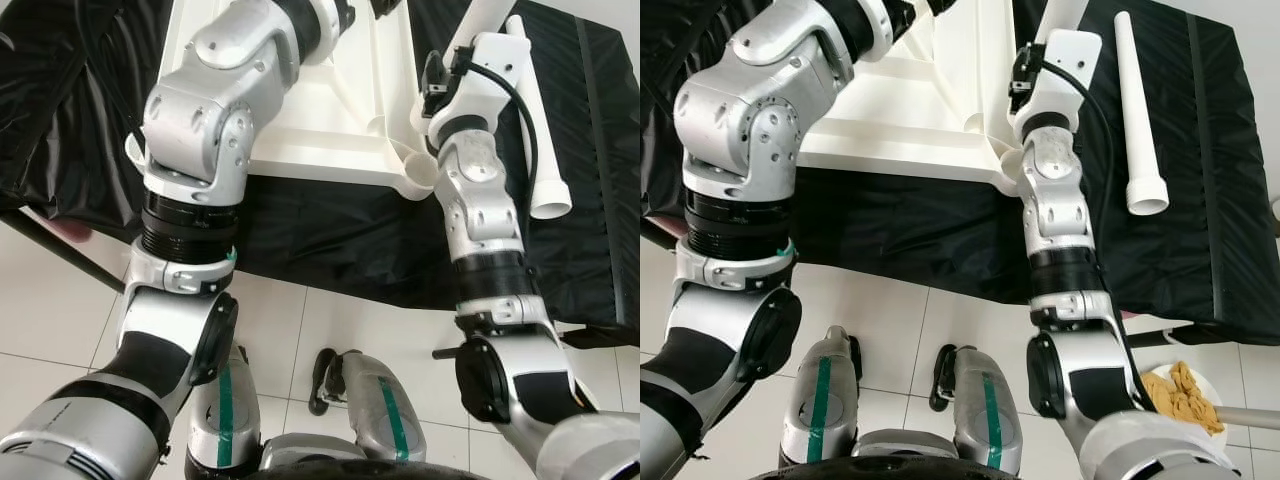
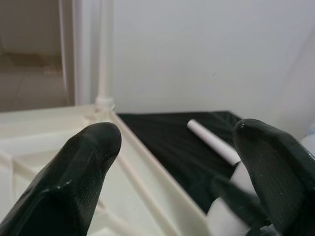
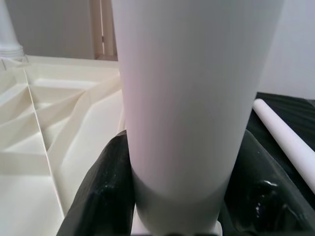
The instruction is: Building children table
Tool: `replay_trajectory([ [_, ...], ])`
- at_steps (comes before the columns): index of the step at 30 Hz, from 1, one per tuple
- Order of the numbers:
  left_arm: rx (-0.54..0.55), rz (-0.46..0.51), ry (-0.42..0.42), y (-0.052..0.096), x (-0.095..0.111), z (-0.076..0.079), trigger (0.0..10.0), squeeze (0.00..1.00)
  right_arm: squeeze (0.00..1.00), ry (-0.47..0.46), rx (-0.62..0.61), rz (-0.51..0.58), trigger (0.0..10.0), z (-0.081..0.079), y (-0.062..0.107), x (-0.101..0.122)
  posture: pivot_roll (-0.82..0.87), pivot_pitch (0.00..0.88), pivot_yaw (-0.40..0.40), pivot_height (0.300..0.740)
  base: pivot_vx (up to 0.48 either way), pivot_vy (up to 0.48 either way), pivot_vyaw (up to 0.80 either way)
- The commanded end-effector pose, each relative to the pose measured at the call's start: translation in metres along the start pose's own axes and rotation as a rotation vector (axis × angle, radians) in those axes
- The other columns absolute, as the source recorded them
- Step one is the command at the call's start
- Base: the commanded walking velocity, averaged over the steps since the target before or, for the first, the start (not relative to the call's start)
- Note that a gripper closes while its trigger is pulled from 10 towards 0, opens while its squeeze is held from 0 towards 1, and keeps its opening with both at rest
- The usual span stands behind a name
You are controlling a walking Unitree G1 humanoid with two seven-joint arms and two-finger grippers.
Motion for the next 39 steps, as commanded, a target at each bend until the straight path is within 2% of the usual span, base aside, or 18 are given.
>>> replay_trajectory([
  [1,0.038,-0.011,-0.012,0.0,-0.007,-0.002,10.0,0.0,0.0,0.006,0.008,-0.01,10.0,0.007,0.005,-0.002,0.14,0.055,-0.113,0.74,0.0,0.0,0.0],
  [2,0.038,-0.011,-0.012,0.0,-0.007,-0.002,10.0,0.0,0.0,0.006,0.008,-0.01,10.0,0.007,0.005,-0.002,0.14,0.055,-0.113,0.74,0.0,0.0,0.0],
  [11,0.095,-0.126,-0.074,0.007,-0.05,-0.014,10.0,0.0,0.0,-0.01,0.066,-0.007,10.0,0.005,0.025,-0.001,0.12,0.08,-0.101,0.74,0.0,0.0,0.0],
  [13,0.095,-0.126,-0.074,0.007,-0.05,-0.014,10.0,0.0,0.0,-0.01,0.066,-0.007,10.0,0.005,0.025,-0.001,0.12,0.08,-0.101,0.74,0.0,0.0,0.0],
  [18,0.1,-0.138,-0.078,0.009,-0.053,-0.014,10.0,0.0,0.0,-0.021,0.138,0.025,10.0,0.003,0.039,0.007,0.12,0.086,-0.1,0.74,0.0,0.0,0.0],
  [24,0.099,-0.136,-0.086,0.01,-0.052,-0.014,10.0,0.0,0.0,-0.02,0.151,0.024,10.0,0.004,0.044,0.008,0.12,0.089,-0.096,0.74,0.0,0.0,0.0],
  [30,0.044,-0.184,-0.134,0.015,-0.072,-0.011,10.0,0.0,0.0,-0.029,0.157,-0.012,10.0,0.005,0.055,0.005,0.12,0.093,-0.09,0.74,0.0,0.0,0.0],
  [33,0.039,-0.191,-0.139,0.016,-0.074,-0.011,10.0,0.0,0.0,-0.03,0.156,-0.015,10.0,0.006,0.056,0.005,0.12,0.093,-0.09,0.74,0.0,0.0,0.0],
  [39,-0.033,-0.253,-0.169,0.028,-0.092,-0.004,10.0,0.0,0.0,-0.028,0.156,-0.04,10.0,0.008,0.061,0.001,0.12,0.1,-0.086,0.74,0.0,0.0,0.0],
])
Point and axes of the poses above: a point about 5 cm out from each wrist's last joint towards the gripper, its own y axis pointing back from the gripper into the wrist, its own x axis along the axis of the wrist's last joint, z = x × y, the point moved 1 cm from there along -y, pointing out of the wrist towards the gripper, and after that the axes turned 11 degrees about y, right-handed, at the moved point
